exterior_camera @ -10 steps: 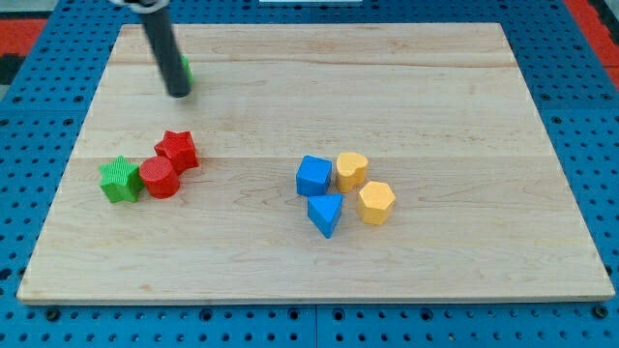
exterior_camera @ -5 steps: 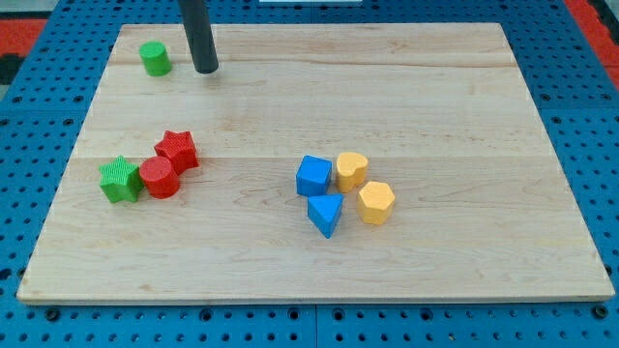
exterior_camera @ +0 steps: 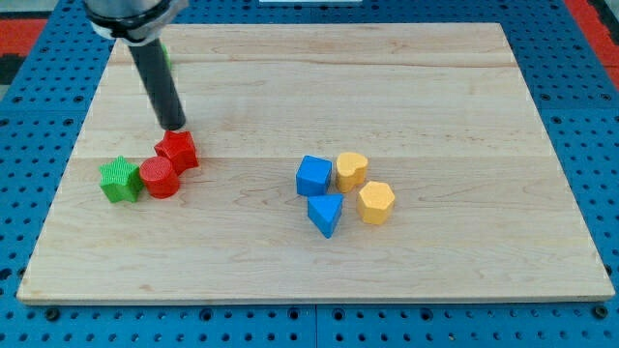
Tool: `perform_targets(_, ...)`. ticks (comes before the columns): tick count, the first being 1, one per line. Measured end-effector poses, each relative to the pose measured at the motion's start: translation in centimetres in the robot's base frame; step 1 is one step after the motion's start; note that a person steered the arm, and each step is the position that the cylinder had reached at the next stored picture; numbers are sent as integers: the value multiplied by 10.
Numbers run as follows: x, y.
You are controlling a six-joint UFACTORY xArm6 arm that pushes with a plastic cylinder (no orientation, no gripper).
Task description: Slide the heart towards top center
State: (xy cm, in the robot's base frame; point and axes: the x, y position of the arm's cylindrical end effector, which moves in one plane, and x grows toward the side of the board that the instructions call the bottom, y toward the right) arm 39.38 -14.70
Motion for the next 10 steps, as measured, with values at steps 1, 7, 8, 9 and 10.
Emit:
perform_targets(1, 8, 142)
perform_targets(7, 38, 132)
perform_targets(8, 15, 120)
perform_targets(9, -48, 120)
perform_targets(10, -73, 162)
